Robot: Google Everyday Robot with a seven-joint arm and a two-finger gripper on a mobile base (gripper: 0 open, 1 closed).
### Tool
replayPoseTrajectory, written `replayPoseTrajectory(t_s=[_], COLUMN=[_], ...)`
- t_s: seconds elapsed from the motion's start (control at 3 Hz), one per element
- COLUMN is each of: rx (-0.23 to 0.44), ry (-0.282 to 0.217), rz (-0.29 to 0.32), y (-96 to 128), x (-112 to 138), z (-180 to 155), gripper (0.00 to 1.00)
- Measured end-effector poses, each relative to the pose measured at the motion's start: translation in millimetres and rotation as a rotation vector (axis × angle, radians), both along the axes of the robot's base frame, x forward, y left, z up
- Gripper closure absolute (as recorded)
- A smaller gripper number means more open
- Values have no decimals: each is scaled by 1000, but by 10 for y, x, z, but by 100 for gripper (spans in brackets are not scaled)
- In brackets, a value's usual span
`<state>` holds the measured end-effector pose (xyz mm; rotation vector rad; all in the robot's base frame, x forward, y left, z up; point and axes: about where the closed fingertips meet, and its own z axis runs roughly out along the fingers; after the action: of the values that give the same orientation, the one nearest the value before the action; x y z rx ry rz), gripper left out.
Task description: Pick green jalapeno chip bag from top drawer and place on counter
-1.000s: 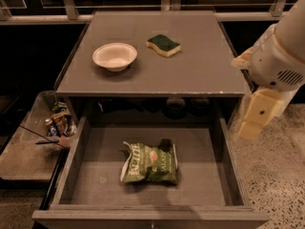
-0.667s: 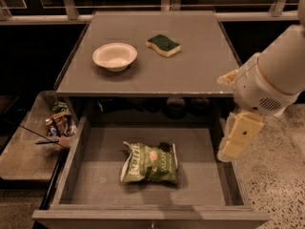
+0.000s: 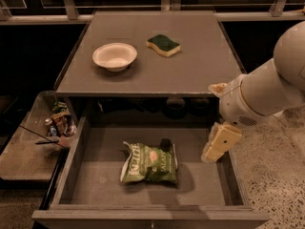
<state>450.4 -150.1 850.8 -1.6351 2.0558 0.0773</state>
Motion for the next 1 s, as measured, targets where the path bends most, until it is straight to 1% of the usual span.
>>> replayPoseTrajectory(t_s=[0.33, 0.67, 1.0], rx=[0, 4, 19], ry=[0, 27, 72], rz=[0, 12, 13], y=[0, 109, 233], x=[0, -69, -149], z=[0, -151, -440], gripper=[0, 0, 0])
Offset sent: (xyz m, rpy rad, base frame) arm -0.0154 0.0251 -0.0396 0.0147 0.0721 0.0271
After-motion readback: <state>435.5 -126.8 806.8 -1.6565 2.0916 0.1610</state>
